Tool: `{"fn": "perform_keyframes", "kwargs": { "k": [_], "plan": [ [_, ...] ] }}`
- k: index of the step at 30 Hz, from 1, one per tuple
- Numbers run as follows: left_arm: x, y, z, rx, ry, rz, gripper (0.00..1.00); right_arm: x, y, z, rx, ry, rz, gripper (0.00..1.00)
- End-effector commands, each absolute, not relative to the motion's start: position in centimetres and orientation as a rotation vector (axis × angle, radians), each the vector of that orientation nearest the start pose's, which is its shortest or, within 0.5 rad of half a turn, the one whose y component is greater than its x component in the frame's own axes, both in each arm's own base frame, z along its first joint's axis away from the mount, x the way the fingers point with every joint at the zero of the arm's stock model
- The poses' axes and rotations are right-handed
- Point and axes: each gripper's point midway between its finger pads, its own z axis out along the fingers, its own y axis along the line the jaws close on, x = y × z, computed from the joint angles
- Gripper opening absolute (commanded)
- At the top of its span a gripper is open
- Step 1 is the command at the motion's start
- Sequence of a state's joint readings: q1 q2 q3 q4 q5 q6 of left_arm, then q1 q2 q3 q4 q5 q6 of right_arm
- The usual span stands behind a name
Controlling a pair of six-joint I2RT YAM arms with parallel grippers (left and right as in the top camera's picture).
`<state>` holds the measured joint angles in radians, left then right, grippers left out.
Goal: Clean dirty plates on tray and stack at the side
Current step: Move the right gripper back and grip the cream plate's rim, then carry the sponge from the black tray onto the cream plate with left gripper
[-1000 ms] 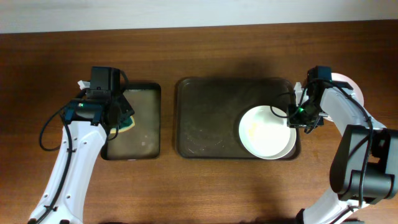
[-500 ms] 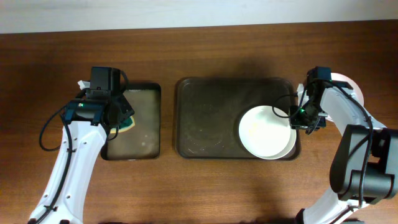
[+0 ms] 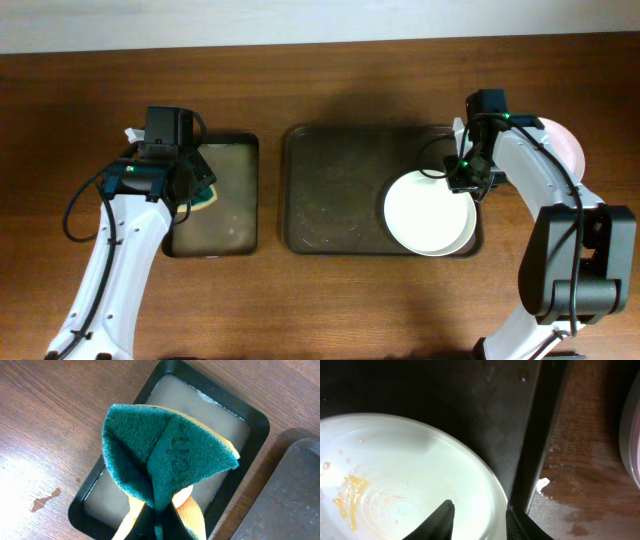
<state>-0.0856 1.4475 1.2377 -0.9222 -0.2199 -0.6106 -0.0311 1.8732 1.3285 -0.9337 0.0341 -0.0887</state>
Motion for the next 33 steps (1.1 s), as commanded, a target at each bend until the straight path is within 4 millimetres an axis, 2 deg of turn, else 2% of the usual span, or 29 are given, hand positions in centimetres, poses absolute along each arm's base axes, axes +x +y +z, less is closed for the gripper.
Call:
{"fn": "perform_keyframes", "kwargs": {
  "k": [1, 10, 14, 23, 27, 31, 33],
  "plan": [
    [34.4, 0.9, 16.5, -0.759, 2.540, 0.071, 0.01, 35.9, -2.4, 3.7, -0.131, 3.071, -0.109, 0.35],
    [34.4, 0.9, 16.5, -0.759, 2.540, 0.072, 0.01, 35.1, -2.7, 0.5, -0.172, 3.163, -0.132, 0.35],
    [34.5, 0.9, 16.5, -0.759, 2.539, 0.071, 0.01, 34.6, -3.3, 0.5, -0.174, 3.185, -0.191, 0.35],
    [34.5, 0.9, 16.5, -0.758, 2.541, 0.067, 0.01, 30.3, -2.6, 1.0, -0.009, 3.361, -0.137, 0.36],
    [34.4, 0.5, 16.4, -0.753, 2.551, 0.037, 0.00, 30.9, -1.8, 0.5, 0.011, 3.335, -0.063, 0.39],
    [34.5, -0.2, 16.3, -0.685, 2.582, 0.002, 0.00, 31.4, -1.1, -0.9, 0.019, 3.289, 0.004, 0.40],
    [34.5, -0.6, 16.3, -0.669, 2.592, -0.022, 0.00, 31.2, -0.8, -1.6, 0.040, 3.277, 0.035, 0.32]
  ]
}}
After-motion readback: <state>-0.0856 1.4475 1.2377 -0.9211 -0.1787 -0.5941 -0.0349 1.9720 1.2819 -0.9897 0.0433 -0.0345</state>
